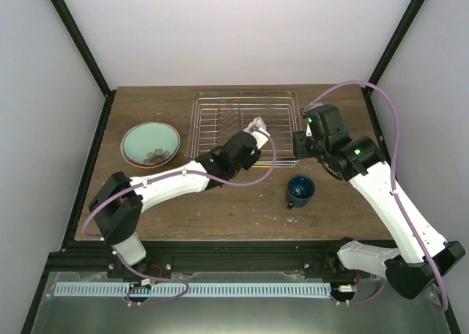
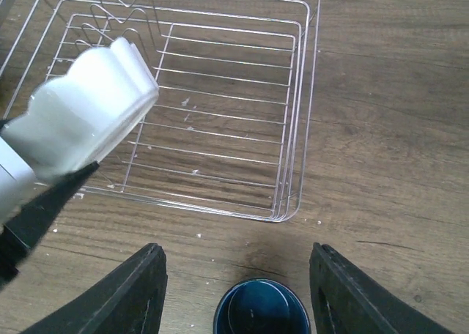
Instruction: Load the mixed dishes into the dish rack
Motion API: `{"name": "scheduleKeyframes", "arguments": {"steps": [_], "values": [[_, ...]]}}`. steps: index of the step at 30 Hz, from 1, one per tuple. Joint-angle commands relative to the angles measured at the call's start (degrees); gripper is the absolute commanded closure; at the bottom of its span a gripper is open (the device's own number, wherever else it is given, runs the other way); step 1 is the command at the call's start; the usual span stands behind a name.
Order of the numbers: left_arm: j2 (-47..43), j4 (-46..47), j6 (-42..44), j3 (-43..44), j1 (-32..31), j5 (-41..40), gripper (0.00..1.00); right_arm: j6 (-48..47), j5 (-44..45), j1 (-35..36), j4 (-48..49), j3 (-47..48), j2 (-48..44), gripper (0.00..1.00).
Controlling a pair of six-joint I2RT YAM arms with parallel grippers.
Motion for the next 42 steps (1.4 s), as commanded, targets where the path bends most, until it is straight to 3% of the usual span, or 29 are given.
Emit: {"name": "scheduleKeyframes", "arguments": {"steps": [1, 12, 23, 31, 42], "values": [[-0.33, 3.39, -6.71, 4.77, 3.43, 11.38, 0.75, -0.41, 1.27, -1.4, 0.94, -0.61, -1.63, 0.46], [5.76, 6.98, -18.01, 11.21, 11.75, 30.86, 0.75, -1.55, 3.14, -3.22, 1.05, -0.83, -2.53, 0.44], [11.7, 9.94, -29.78, 19.06, 15.63, 47.78, 0.72, -2.15, 4.05, -4.43, 2.33, -1.13, 0.14, 0.44], [14.04, 15.44, -41.1, 20.82, 18.51, 56.06, 0.71, -1.93, 3.93, -4.46, 3.07, -0.9, 0.61, 0.44], [18.78, 17.81, -48.4, 21.44, 19.67, 57.0, 0.66, -2.82, 4.71, -4.62, 3.18, -0.63, -0.13, 0.44]]}}
